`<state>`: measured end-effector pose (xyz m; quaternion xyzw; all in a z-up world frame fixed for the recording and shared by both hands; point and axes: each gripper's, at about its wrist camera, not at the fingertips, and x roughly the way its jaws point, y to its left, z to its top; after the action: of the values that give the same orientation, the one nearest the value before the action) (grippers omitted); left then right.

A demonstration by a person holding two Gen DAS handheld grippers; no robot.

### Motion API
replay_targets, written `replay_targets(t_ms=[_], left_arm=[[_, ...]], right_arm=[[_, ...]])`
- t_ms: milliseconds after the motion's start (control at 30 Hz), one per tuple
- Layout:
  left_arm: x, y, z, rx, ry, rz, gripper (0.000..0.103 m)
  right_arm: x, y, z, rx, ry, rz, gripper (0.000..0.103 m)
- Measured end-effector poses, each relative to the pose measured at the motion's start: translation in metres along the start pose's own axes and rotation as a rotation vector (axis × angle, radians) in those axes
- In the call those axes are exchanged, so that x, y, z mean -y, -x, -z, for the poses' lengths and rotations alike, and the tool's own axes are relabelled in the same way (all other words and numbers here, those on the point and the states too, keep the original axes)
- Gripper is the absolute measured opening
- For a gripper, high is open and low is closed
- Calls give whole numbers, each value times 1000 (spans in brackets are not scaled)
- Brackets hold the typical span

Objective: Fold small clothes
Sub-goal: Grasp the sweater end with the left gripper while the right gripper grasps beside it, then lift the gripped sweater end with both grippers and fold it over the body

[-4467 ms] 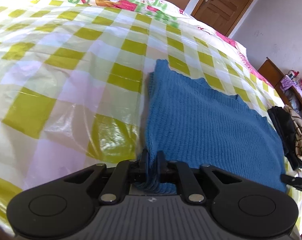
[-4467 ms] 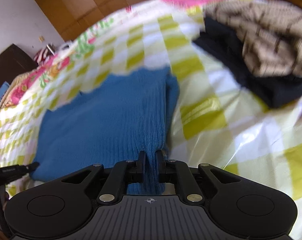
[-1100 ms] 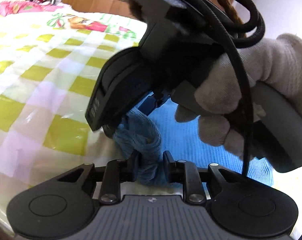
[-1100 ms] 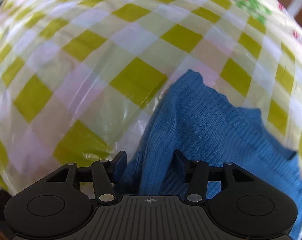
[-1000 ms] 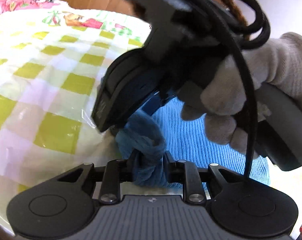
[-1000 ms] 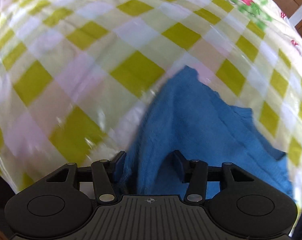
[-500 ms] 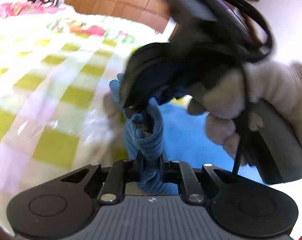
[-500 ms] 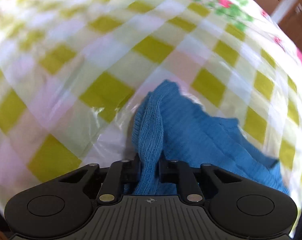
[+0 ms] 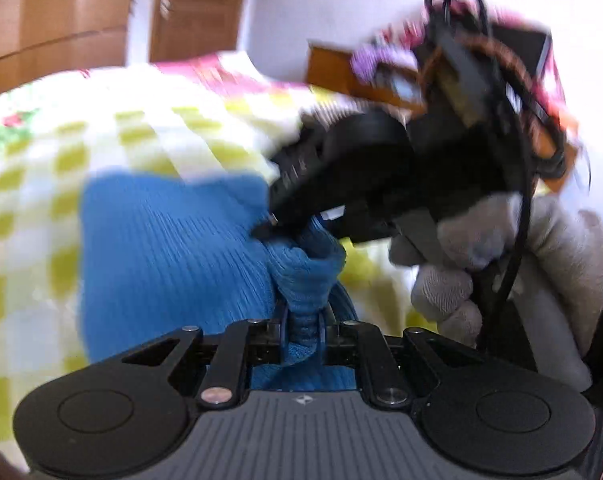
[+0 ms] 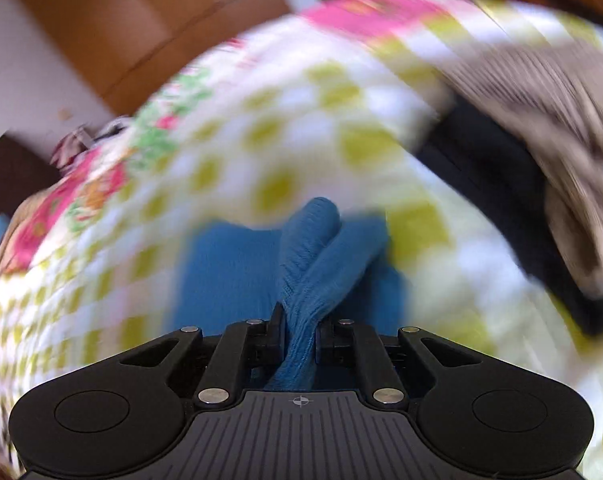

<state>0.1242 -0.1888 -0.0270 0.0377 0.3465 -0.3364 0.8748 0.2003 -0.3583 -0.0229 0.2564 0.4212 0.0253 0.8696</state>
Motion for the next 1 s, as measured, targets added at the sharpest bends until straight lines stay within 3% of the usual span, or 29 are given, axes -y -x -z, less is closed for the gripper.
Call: replay_targets(t_ms=[100,233,400,467,500,600,667,767,833,867,933,1000], left_arm=[[5,-7,4,-21,-41,-23,28],[4,-13,-3,-25,-54,-24,28],[14,-14,4,-25,-84,-35,28],[20,-12,5,-21,-91,-37,28],[21,-10,5,-14,-90,-34,28],[23,-2,4,22,-101,-26,28],[27,-6,6,17,-112,-14,28],[38,-18,13,-19,-189,-23,30],[48,-16,17,-2,-268,-56,32],[51,-13,17,0,-286,-51,38],[53,-8,16,-7,-270,-15,45],[55,-2,14,-6,-255,17,45]], right_arm=[[19,-2,4,14,-66,-80,13],[21,-3,-5,35,-53,-119,21],[24,-8,-9,68,-75,-107,30],[19,-9,-8,72,-49,-60,26],[16,-7,-7,76,-34,-58,13],[19,11,-9,129,-29,-122,12],[27,14,-8,147,-54,-114,12],[46,-3,-2,100,-108,-65,12],[58,-6,1,79,-179,-95,17],[60,-2,0,83,-189,-112,19],[57,10,-2,115,-148,-73,33],[49,26,0,165,-76,-15,32]])
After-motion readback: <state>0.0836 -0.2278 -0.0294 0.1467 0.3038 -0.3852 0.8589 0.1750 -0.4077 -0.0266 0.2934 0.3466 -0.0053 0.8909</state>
